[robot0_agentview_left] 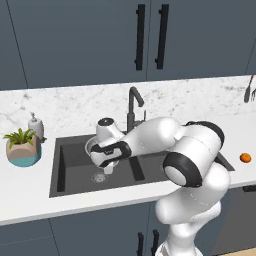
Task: Put the colander in the sink, put the tangerine, peach in the colander, and turn on the sink faucet and pour water over the colander.
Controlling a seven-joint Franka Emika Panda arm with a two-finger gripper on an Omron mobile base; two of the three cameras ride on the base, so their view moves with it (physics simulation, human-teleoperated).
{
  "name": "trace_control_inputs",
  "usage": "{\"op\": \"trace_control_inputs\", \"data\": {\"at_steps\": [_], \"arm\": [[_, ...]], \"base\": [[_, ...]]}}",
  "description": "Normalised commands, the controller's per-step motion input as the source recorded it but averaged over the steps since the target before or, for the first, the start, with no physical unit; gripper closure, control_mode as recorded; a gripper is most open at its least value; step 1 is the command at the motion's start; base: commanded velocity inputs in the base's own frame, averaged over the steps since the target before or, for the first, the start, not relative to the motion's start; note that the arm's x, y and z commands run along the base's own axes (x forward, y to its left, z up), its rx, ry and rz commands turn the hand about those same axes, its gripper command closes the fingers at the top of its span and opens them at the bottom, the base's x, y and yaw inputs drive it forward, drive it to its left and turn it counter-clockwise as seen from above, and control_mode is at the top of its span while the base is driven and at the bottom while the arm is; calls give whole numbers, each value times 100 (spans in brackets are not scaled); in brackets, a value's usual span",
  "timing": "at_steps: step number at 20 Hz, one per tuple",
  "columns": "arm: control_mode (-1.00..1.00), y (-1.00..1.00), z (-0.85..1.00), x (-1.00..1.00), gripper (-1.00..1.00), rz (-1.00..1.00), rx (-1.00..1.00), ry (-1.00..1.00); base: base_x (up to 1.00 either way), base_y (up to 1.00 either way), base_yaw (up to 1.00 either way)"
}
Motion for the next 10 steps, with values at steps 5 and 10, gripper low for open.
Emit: {"op": "trace_control_inputs", "data": {"at_steps": [5,10], "arm": [[-100,0,-22,8,100,-24,0,2],[-100,0,-33,0,100,-23,1,2]], "base": [[0,0,0],[0,0,0]]}}
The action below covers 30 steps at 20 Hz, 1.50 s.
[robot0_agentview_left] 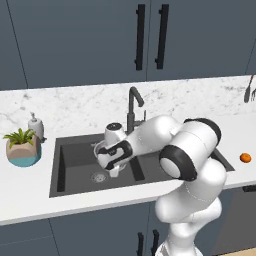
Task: Put the colander in the sink, put the tangerine, peach in the colander, and turn on the sink faucet and pour water over the colander.
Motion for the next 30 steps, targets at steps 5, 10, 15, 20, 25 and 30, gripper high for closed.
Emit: {"op": "trace_control_inputs", "data": {"at_steps": [5,10,15,20,25,30], "arm": [[-100,0,-32,0,100,-22,1,0],[-100,0,-28,-4,100,-19,2,0],[-100,9,-24,-4,100,-18,1,0],[-100,31,-11,0,100,-15,1,0],[-100,59,-2,0,100,-13,1,0],[-100,71,-4,11,100,-13,0,0]], "base": [[0,0,0],[0,0,0],[0,0,0],[0,0,0],[0,0,0],[0,0,0]]}}
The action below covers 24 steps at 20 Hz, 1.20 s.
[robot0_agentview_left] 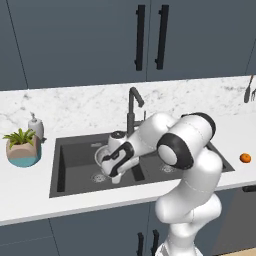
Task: Put the colander in the sink, put the tangerine, peach in the colander, and turn on the sink faucet and pour water over the colander.
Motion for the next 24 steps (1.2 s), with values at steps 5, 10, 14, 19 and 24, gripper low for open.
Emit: {"op": "trace_control_inputs", "data": {"at_steps": [5,10,14,19,24], "arm": [[-100,59,-9,23,100,-17,0,0],[-100,47,-19,20,100,-19,0,3],[-100,35,-30,1,100,-23,0,9],[-100,43,-31,0,100,-24,0,8],[-100,42,-30,4,100,-24,0,4]], "base": [[0,0,0],[0,0,0],[0,0,0],[0,0,0],[0,0,0]]}}
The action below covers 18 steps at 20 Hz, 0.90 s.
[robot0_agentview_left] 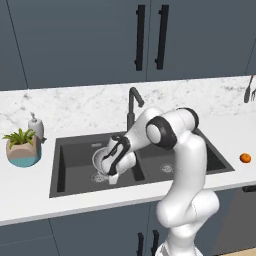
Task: Put the colander in the sink, put the tangerine, peach in the colander, and turn on the sink faucet and pour water over the colander.
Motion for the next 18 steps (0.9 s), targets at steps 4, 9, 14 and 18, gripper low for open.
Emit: {"op": "trace_control_inputs", "data": {"at_steps": [4,9,14,18], "arm": [[-100,37,-29,-3,100,-26,0,6],[-100,37,-23,-46,100,-27,0,3],[-100,32,-4,-66,100,-27,0,0],[-100,32,0,-31,100,-25,0,0]], "base": [[0,0,0],[0,0,0],[0,0,0],[0,0,0]]}}
